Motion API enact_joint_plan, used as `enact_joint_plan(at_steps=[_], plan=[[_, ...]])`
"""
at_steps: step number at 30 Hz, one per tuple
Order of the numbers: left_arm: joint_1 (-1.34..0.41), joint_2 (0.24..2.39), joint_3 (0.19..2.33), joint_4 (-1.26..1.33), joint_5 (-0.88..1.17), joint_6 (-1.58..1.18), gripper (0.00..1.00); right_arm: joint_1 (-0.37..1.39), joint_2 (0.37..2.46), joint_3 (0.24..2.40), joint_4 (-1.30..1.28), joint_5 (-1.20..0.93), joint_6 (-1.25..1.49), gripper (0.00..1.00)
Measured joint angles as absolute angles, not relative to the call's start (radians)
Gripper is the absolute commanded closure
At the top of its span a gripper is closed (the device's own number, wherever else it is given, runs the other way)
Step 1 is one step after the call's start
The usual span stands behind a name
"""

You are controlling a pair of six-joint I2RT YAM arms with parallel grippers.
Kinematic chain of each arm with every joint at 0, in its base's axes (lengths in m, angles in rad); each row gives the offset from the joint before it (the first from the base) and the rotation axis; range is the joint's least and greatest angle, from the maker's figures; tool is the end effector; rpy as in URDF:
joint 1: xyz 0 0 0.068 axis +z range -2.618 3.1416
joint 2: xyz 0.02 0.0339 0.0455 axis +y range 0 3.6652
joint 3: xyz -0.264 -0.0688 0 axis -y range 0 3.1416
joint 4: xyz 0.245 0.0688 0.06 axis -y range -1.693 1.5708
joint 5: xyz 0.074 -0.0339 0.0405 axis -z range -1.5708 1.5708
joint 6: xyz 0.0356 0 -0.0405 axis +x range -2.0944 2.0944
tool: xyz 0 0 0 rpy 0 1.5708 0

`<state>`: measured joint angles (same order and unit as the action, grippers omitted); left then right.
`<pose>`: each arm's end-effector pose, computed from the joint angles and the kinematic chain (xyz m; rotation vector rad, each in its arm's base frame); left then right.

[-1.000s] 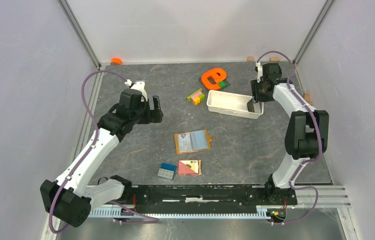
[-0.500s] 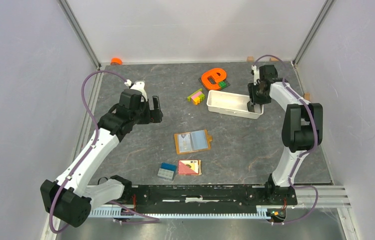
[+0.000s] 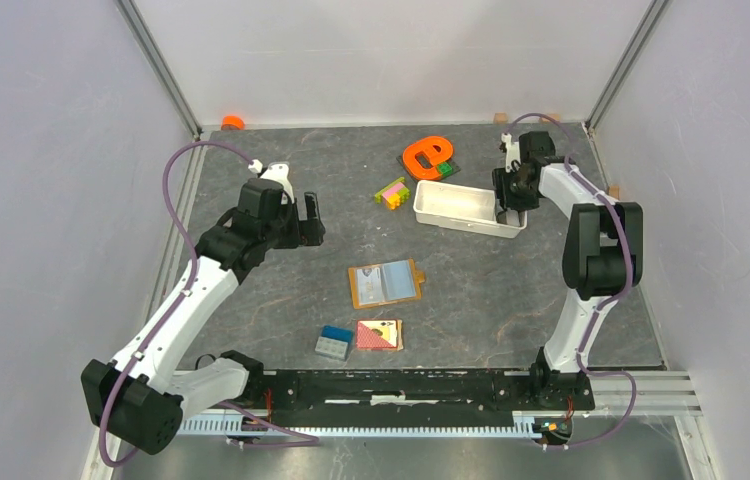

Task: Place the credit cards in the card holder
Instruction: Pick up the credit card from the storage box.

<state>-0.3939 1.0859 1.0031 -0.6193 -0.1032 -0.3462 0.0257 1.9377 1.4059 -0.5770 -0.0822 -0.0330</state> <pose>0.2134 -0.0847 0.3159 -0.0002 2.2832 -0.2730 0.4049 0.0133 0.1894 -0.1045 2.6755 0.1078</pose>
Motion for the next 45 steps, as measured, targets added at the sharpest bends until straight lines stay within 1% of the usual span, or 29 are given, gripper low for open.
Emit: enact_joint_plan(at_steps=[13, 20, 25, 27, 34, 40, 45], plan=[[-0.392, 1.086, 0.999, -0.619, -0.103, -0.346, 0.00, 0.021, 1.901, 1.412, -0.593, -0.140, -0.031, 0.46], [-0.388, 1.086, 0.995, -0.619, -0.103, -0.346, 0.00, 0.021, 1.898, 1.415, -0.598, -0.134, -0.030, 0.53], [-0.387, 1.086, 0.995, -0.619, -0.103, -0.346, 0.00, 0.021, 1.884, 1.416, -0.603, -0.122, -0.025, 0.65], [-0.387, 1.086, 0.995, -0.619, -0.103, -0.346, 0.00, 0.019, 1.876, 1.416, -0.604, -0.120, -0.023, 0.71], [-0.387, 1.086, 0.994, -0.619, -0.103, -0.346, 0.00, 0.015, 1.865, 1.417, -0.609, -0.094, -0.018, 1.00], [-0.387, 1.085, 0.989, -0.616, -0.092, -0.346, 0.00, 0.014, 1.844, 1.428, -0.626, -0.030, 0.002, 1.00], [-0.388, 1.071, 0.952, -0.577, 0.007, -0.347, 0.03, 0.017, 1.732, 1.436, -0.654, 0.047, 0.028, 1.00]])
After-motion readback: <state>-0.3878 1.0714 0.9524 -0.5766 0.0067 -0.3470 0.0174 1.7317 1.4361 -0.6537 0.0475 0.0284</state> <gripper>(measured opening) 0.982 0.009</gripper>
